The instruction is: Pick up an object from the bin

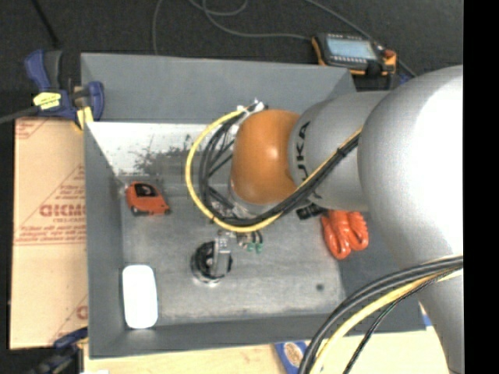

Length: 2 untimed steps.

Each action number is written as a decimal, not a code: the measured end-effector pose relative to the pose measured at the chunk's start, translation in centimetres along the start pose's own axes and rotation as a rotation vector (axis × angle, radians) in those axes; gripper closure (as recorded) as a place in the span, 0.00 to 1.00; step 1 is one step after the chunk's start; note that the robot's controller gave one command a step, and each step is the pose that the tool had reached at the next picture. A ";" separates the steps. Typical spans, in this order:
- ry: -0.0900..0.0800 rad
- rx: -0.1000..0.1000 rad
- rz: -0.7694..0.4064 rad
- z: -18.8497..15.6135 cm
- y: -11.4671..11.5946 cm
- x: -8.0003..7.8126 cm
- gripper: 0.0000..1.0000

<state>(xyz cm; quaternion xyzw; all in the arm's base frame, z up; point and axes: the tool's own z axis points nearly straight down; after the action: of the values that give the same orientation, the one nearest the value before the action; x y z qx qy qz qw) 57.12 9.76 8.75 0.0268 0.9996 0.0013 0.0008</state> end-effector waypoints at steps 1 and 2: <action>-0.006 0.000 0.108 1.3 -1.6 0.4 1.00; -0.006 0.000 0.109 1.3 -1.6 0.4 1.00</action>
Offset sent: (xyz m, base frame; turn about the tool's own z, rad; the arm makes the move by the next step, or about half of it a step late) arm 0.0000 0.0000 0.0000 0.0000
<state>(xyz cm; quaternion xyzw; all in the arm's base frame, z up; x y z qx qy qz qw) 56.65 8.19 7.43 0.0811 0.9967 0.0014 0.0035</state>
